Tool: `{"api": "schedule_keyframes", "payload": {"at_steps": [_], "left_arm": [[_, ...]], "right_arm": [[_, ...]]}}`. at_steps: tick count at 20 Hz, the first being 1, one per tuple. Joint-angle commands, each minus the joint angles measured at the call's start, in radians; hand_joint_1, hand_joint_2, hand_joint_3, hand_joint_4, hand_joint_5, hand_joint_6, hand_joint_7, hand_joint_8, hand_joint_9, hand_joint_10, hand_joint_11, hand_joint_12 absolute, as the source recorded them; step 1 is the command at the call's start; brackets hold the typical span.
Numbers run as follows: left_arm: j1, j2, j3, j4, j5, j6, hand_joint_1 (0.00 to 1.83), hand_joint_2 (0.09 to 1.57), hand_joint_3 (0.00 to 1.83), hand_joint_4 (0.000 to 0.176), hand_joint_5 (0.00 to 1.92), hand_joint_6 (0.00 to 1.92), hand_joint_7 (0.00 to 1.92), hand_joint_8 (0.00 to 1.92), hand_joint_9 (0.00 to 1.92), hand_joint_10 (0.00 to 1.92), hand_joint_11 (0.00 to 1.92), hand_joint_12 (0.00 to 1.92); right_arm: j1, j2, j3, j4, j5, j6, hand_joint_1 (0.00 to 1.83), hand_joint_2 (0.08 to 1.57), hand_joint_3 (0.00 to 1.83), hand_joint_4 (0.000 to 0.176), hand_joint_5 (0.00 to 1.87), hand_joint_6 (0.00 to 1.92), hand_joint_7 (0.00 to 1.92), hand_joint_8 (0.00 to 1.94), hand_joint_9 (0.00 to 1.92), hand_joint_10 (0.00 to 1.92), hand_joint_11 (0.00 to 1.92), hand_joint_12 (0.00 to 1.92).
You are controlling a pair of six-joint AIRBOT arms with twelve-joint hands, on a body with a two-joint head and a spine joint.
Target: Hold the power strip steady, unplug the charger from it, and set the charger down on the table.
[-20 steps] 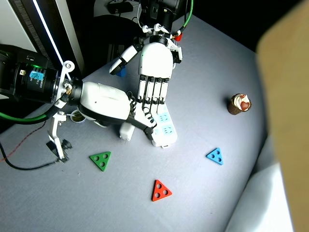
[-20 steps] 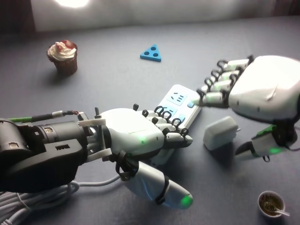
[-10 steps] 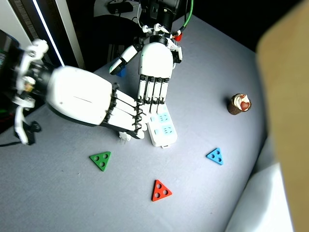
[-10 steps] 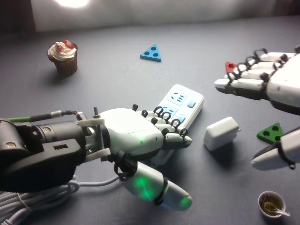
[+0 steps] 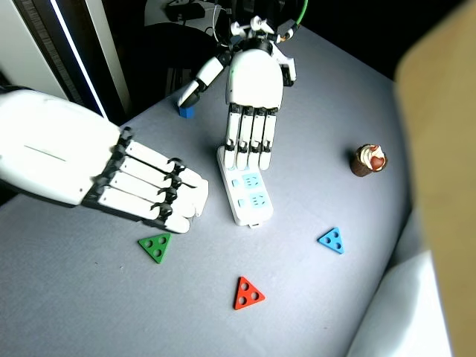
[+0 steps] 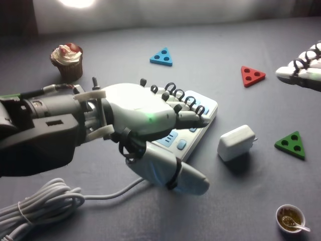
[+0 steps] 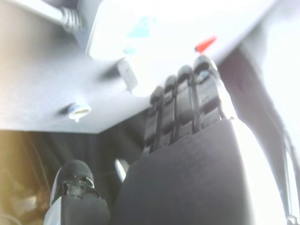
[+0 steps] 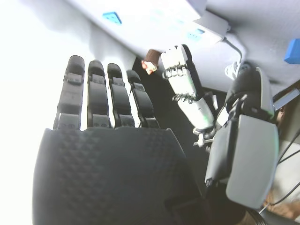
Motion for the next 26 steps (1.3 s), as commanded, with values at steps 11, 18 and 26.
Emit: {"api": "schedule_keyframes", "payload": {"at_steps": [11,18,26], "left_arm": [[-0.147,0.024,-0.015,-0.002,-0.017,-0.004,0.0,0.99,0.0,0.0,0.06,0.0,0.09,0.0,0.07,0.0,0.08,0.01],[-0.192,0.039,-0.015,0.002,0.017,-0.002,0.0,1.0,0.0,0.0,0.05,0.0,0.06,0.0,0.05,0.0,0.06,0.0],[-0.199,0.047,-0.028,0.002,0.034,-0.001,0.0,1.01,0.0,0.0,0.08,0.01,0.1,0.01,0.07,0.01,0.08,0.01]], "right_arm": [[0.041,0.073,0.003,0.033,0.024,-0.002,0.53,0.91,0.0,0.0,0.01,0.0,0.06,0.0,0.08,0.0,0.0,0.37],[0.052,0.072,0.013,0.07,-0.027,-0.002,0.53,0.9,0.0,0.0,0.07,0.01,0.14,0.01,0.14,0.01,0.0,0.41],[0.053,0.073,-0.006,-0.02,0.031,-0.002,0.57,0.88,0.0,0.0,0.08,0.01,0.14,0.0,0.14,0.0,0.0,0.35]]}}
